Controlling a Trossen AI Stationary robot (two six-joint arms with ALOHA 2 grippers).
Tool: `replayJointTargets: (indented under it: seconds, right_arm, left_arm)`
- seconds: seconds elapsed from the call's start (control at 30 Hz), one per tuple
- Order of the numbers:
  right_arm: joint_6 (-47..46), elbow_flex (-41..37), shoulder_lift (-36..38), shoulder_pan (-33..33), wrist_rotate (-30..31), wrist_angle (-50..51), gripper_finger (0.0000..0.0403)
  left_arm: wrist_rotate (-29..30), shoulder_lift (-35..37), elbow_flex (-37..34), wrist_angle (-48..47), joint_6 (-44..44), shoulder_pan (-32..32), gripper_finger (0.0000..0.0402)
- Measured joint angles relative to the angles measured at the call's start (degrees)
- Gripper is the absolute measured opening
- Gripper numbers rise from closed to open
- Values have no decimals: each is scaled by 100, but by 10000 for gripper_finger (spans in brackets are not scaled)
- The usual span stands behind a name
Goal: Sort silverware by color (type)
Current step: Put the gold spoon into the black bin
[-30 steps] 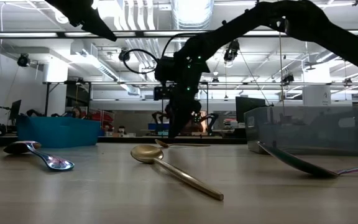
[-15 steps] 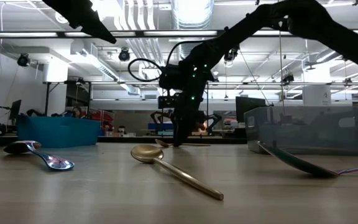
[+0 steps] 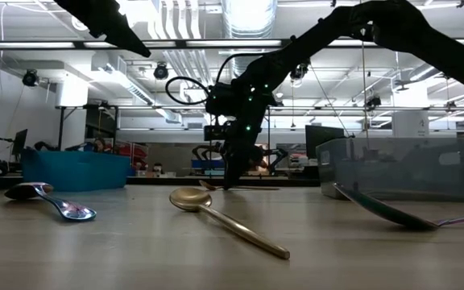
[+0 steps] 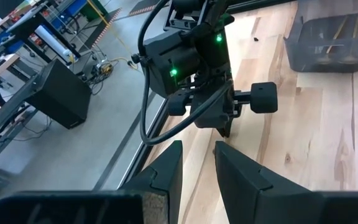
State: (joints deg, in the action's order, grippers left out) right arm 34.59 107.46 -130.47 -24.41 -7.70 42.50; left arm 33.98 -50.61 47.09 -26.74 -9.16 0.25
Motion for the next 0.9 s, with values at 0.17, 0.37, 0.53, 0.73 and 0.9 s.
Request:
replayJointTargets:
  seconds: [0.17,0.37,0.53,0.73,0.9]
  right_arm:
    - [-9,79,46,1,15,62,11]
    - [-59,504,50,1,43,337,10]
    - [-160,913,72,1,42,575,9]
    - [-202,1397,104,30,36,1045,9]
    - [-289,1589,245,80,24,1565,9]
  left_arm:
    - [0,0,0,-72,-1,0,76]
    - [0,0,0,-127,1,0,76]
    - [-1,0,0,-128,1,0,76]
    - [-2,0,0,-127,3,0,76]
    - [-2,0,0,-126,3,0,76]
